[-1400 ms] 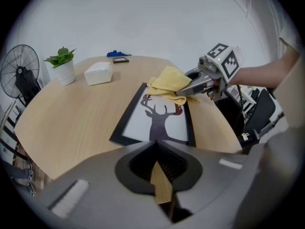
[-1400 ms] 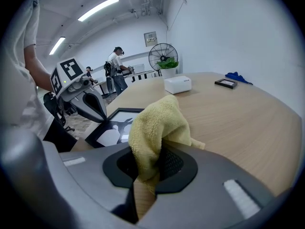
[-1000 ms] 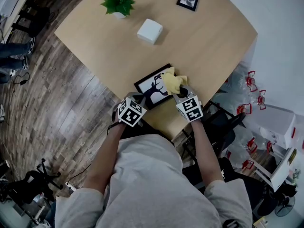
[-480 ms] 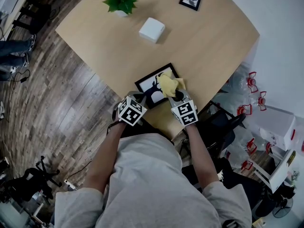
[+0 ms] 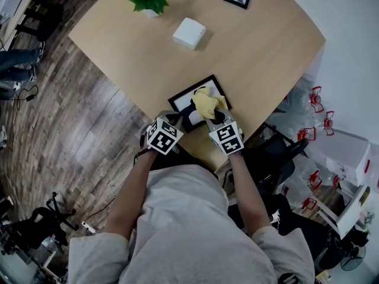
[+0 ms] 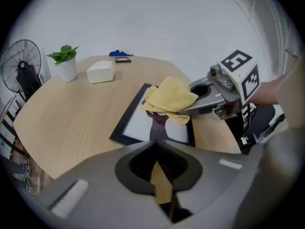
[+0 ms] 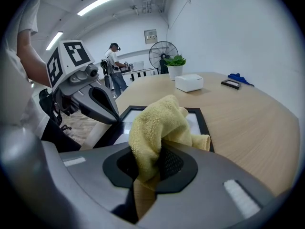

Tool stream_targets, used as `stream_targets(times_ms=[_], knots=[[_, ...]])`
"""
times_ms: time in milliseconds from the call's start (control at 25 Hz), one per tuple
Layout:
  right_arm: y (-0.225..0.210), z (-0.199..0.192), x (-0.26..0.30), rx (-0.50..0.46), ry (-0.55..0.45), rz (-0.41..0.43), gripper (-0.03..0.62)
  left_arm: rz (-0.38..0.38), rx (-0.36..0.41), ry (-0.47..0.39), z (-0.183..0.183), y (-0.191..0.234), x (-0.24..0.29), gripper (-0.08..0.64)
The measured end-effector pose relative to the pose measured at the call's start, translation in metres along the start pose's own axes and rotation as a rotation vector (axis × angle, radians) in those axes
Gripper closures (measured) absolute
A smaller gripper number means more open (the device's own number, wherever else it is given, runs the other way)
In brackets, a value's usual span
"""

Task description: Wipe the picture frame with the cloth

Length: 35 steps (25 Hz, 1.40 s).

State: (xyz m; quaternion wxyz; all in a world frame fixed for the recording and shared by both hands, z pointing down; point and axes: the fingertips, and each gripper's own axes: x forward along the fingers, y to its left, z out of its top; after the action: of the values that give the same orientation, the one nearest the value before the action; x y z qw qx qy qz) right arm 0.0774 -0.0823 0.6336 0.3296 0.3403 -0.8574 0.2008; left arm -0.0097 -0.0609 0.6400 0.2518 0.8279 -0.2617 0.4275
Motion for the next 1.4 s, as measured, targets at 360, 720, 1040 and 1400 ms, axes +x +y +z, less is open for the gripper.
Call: stream_targets(times_ms=[360,720,1040,1400], knots=[[0.0,-0.004,0.011,-0.046,0.137,0.062,0.543,0.003,-0.002,0.002,0.0,-0.002,0.001,0.508],[-0.005,0.01,0.024,-0.096,0.161,0.068,0.543,0.015,-0.013,-0.004,0.0,-0.002,0.0,0.508],[-0.014,0.037,0.048,-0.093,0.141,0.056,0.543,0.006,-0.027,-0.003,0.0,-0.001,0.0,0.508],[-0.018,0.052,0.059,-0.093,0.109,0.039,0.543,0.005,-0.034,-0.002,0.0,-0.001,0.0,0.508]])
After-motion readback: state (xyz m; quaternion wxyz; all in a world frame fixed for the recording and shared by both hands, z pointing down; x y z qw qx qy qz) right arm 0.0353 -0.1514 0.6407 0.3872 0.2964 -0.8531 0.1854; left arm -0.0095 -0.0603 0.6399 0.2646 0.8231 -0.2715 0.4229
